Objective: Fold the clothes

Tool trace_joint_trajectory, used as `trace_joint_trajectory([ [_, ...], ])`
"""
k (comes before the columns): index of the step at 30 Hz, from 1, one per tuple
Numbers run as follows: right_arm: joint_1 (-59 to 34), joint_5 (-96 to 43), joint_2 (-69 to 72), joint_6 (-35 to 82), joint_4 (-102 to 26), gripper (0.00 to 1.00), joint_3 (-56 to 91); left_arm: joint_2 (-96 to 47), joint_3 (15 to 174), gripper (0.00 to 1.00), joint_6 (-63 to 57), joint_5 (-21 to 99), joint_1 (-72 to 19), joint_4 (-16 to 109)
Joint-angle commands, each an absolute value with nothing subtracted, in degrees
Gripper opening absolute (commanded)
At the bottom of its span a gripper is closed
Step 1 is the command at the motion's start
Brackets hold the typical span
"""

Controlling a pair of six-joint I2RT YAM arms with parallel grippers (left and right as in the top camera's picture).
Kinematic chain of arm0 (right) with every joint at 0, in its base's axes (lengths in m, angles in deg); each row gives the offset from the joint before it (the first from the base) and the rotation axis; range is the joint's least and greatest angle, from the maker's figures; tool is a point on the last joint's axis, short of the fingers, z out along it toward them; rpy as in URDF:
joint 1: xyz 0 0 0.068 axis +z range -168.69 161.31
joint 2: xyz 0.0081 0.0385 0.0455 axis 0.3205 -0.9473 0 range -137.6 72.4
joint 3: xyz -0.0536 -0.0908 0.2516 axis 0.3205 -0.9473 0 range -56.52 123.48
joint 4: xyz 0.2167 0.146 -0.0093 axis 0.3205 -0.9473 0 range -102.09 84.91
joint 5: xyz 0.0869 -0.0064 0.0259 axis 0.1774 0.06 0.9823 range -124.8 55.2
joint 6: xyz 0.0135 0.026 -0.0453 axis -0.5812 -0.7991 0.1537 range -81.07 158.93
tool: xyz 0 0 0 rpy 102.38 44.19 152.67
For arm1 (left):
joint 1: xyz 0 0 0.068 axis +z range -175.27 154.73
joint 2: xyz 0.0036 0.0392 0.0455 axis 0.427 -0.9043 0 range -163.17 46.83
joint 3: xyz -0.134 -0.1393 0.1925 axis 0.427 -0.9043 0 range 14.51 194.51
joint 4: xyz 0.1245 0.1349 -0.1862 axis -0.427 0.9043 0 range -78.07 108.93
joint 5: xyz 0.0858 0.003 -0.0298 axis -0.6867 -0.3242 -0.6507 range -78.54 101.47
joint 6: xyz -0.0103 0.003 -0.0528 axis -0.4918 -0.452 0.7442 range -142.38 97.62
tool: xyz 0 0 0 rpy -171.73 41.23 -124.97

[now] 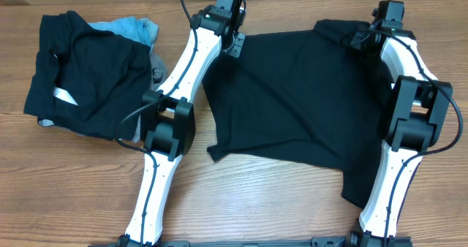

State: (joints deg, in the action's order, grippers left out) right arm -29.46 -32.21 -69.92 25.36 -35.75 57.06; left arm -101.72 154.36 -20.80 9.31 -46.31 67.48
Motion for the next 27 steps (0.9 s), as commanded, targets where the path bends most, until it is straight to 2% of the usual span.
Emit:
trace_joint_trajectory([
  [1, -30.51, -34.05, -75.43, 20.16, -37.17, 0.04, 57.76, -101.66, 154.18, 0.05, -19.77, 9.57, -46.68, 68.48],
  [6, -34.75, -42.40, -76.87, 12.88, -42.08, 0.04, 57.76, -101.66, 154.18, 0.05, -19.77, 9.55, -46.68, 69.55],
  [10, -38.20, -42.68, -76.87, 8.88, -44.49, 0.04, 57.79, -101.66, 154.18, 0.05, -19.77, 9.55, -46.68, 69.44],
  [19, -38.90, -42.24, -76.85, 9.10, -44.75, 0.04, 58.38, -101.66, 154.16, 0.08, -19.77, 9.55, -46.68, 68.48],
  [27, -38.92, -38.77, -70.10, 13.65, -56.90, 0.04, 75.29, -101.53, 154.23, 0.06, -18.29, 9.60, -46.60, 67.98],
])
